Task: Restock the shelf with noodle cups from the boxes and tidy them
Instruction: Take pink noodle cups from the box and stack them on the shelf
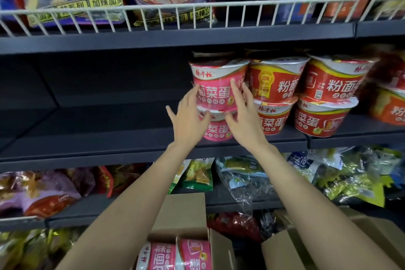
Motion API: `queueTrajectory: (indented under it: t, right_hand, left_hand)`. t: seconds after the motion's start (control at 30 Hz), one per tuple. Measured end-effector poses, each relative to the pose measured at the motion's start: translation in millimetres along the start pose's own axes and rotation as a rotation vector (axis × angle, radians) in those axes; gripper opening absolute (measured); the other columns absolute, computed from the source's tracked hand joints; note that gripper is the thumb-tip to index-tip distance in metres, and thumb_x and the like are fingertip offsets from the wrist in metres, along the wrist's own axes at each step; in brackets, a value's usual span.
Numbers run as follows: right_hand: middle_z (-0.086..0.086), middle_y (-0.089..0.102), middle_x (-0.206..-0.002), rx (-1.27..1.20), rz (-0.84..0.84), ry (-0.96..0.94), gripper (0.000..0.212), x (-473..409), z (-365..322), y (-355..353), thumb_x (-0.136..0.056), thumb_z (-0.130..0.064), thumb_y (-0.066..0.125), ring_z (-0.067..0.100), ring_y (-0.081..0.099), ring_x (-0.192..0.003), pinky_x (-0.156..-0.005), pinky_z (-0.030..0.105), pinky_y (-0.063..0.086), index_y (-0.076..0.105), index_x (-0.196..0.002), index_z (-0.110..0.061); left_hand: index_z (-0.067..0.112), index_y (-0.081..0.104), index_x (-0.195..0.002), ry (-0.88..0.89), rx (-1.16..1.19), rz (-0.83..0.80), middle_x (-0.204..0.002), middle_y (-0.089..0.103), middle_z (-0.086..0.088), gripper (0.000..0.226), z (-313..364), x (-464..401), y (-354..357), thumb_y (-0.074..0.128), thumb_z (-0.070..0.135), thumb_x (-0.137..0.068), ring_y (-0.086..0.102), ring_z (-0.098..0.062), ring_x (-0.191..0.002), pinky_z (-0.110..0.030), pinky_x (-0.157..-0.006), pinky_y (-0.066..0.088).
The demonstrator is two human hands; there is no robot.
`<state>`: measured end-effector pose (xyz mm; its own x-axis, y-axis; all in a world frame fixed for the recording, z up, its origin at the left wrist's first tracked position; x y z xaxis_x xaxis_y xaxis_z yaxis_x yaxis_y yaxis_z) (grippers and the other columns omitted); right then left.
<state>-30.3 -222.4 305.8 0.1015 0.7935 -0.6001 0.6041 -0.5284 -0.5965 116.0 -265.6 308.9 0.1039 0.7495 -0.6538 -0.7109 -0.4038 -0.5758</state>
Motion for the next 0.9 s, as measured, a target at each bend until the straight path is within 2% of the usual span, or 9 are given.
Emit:
queueTrajectory:
  t: [0.13, 0.23, 0.37, 0.47, 0.6, 0.7, 0.77, 0.83, 0.9]
  right_hand:
    - [0.004, -0.002, -0.160, 0.079, -0.068, 0.038, 0.080, -3, 2, 8, -0.095, -0.015, 0.053, 0.023, 0.020, -0.144, -0.105, 0.037, 0.042, 0.000, -0.152, -0.034]
    - [0.004, 0.015, -0.158, 0.081, -0.013, 0.018, 0.067, 11, -4, 3, -0.094, -0.013, 0.052, 0.021, 0.020, -0.143, -0.112, 0.038, 0.033, 0.019, -0.151, -0.025]
    - [0.003, 0.050, -0.135, -0.058, 0.078, -0.028, 0.044, 80, -17, 6, -0.091, -0.008, 0.050, 0.017, 0.043, -0.126, -0.102, 0.023, 0.033, 0.050, -0.135, -0.014]
    - [0.000, 0.064, -0.113, -0.113, -0.090, -0.021, 0.032, 160, -17, 49, -0.091, -0.010, 0.051, 0.012, 0.055, -0.105, -0.089, 0.022, 0.042, 0.061, -0.121, -0.012]
    - [-0.003, 0.068, -0.106, -0.074, -0.468, 0.050, 0.027, 268, -2, 130, -0.091, -0.012, 0.058, 0.013, 0.063, -0.095, -0.078, 0.027, 0.052, 0.063, -0.116, -0.018]
    - [0.001, 0.058, -0.129, 0.003, -0.702, 0.052, 0.042, 321, 7, 188, -0.090, -0.020, 0.060, 0.019, 0.053, -0.119, -0.094, 0.034, 0.049, 0.053, -0.131, -0.021]
    - [0.008, 0.039, -0.146, 0.123, -0.820, 0.022, 0.068, 339, 14, 221, -0.088, -0.028, 0.064, 0.026, 0.035, -0.135, -0.109, 0.043, 0.037, 0.030, -0.148, -0.022]
    - [0.016, 0.012, -0.156, 0.248, -0.946, 0.025, 0.102, 347, 28, 249, -0.083, -0.037, 0.070, 0.032, 0.011, -0.145, -0.118, 0.045, 0.014, -0.003, -0.153, -0.023]
    - [0.023, -0.006, -0.157, 0.360, -1.059, 0.034, 0.123, 351, 49, 274, -0.076, -0.042, 0.076, 0.038, -0.005, -0.146, -0.117, 0.048, -0.001, -0.023, -0.148, -0.023]
  left_hand:
    - [0.026, 0.018, -0.149, -0.052, 0.043, -0.113, -0.151, 0.031, 0.005, 0.072, -7, -7, 15, 0.055, 0.029, -0.088, 0.032, -0.016, -0.137, -0.064, -0.110, 0.001]
    - [0.022, 0.031, -0.145, -0.022, 0.082, -0.066, -0.148, 0.036, 0.001, 0.063, -4, 4, 7, 0.056, 0.028, -0.088, 0.034, -0.019, -0.134, -0.056, -0.111, 0.022]
    - [0.019, 0.052, -0.126, -0.061, 0.323, 0.079, -0.121, 0.056, 0.006, 0.037, -18, 77, -31, 0.052, 0.016, -0.090, 0.052, -0.008, -0.111, -0.027, -0.094, 0.042]
    - [0.023, 0.056, -0.116, -0.175, 0.320, 0.040, -0.106, 0.062, 0.008, 0.028, -68, 176, -44, 0.052, 0.011, -0.090, 0.058, -0.004, -0.094, -0.020, -0.082, 0.046]
    - [0.015, 0.055, -0.120, -0.503, -0.032, -0.256, -0.114, 0.059, -0.004, 0.033, -182, 329, -37, 0.061, 0.019, -0.087, 0.057, -0.024, -0.104, -0.039, -0.082, 0.049]
    - [0.012, 0.044, -0.136, -0.811, -0.247, -0.538, -0.130, 0.050, -0.014, 0.057, -247, 419, -32, 0.064, 0.033, -0.086, 0.050, -0.035, -0.116, -0.044, -0.090, 0.044]
    - [0.014, 0.042, -0.138, -0.893, -0.303, -0.645, -0.132, 0.051, -0.014, 0.055, -266, 451, -28, 0.059, 0.033, -0.090, 0.053, -0.035, -0.113, -0.040, -0.086, 0.045]
    - [0.018, 0.048, -0.137, -0.884, -0.327, -0.659, -0.130, 0.057, -0.010, 0.045, -273, 462, -23, 0.052, 0.022, -0.093, 0.058, -0.033, -0.108, -0.038, -0.082, 0.047]
    - [0.021, 0.050, -0.135, -0.912, -0.327, -0.606, -0.128, 0.060, -0.006, 0.045, -277, 466, -22, 0.050, 0.013, -0.091, 0.059, -0.032, -0.107, -0.037, -0.083, 0.048]
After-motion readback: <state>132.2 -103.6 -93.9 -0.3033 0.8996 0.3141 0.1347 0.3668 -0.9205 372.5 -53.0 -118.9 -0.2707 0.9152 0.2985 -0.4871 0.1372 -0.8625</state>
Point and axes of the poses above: each hand's wrist, its own x-axis away from the middle knuckle, its own y-axis out of the palm, z = x × y, the point moved 9 cm from there along -x, towards the middle knuckle
